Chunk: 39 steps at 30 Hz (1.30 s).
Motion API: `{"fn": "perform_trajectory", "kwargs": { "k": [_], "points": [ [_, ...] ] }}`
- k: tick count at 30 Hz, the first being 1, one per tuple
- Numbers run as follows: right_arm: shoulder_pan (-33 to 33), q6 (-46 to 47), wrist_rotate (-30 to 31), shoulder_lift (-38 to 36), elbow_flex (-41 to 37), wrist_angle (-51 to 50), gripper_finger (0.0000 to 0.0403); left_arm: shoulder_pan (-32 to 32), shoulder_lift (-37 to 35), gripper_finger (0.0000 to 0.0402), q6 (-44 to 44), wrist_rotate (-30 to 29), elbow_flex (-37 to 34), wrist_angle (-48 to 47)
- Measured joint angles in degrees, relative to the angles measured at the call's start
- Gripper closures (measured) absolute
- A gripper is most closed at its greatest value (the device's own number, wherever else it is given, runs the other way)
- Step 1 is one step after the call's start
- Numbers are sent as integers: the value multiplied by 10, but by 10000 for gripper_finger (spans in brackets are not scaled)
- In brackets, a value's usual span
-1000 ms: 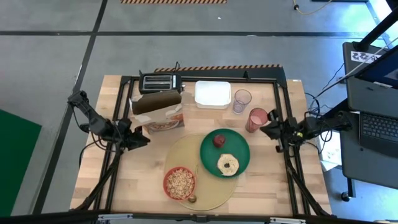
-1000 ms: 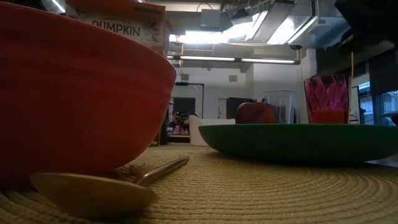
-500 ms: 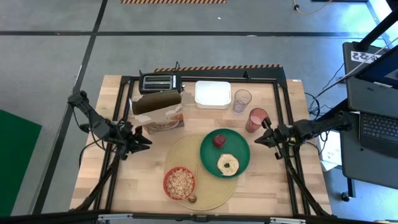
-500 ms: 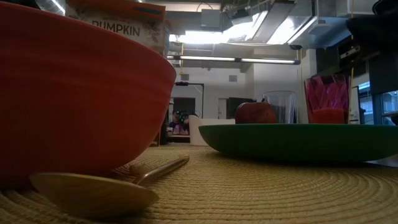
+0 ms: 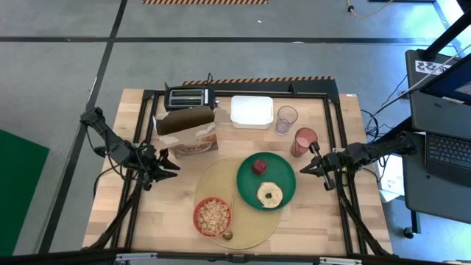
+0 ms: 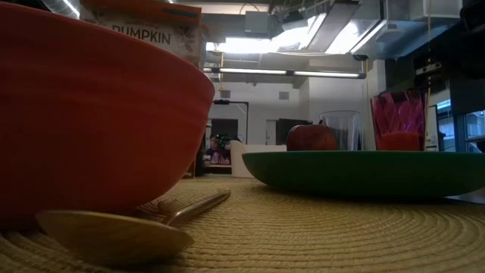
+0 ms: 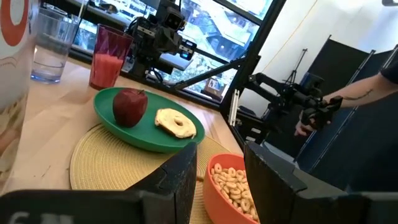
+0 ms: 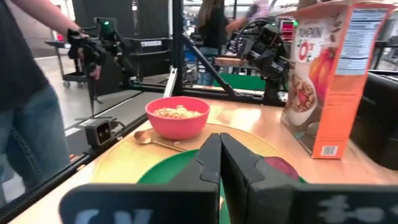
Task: Arrange a breakfast setting
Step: Return to Home Position
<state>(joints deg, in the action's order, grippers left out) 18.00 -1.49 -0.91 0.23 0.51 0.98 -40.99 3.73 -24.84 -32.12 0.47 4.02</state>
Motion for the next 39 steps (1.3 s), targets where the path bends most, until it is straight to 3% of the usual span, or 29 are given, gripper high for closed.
{"fn": "perform_trajectory", "kwargs": {
  "k": [13,25,39],
  "points": [
    [0,-17,-114,2,0,18,400,0,0,274,0,0,0,0],
    [0,-15,-128,92,0,20,400,0,0,274,1,0,0,0],
    [0,-16,-117,94,-1,77,400,0,0,274,14,37,0,0]
  ]
}}
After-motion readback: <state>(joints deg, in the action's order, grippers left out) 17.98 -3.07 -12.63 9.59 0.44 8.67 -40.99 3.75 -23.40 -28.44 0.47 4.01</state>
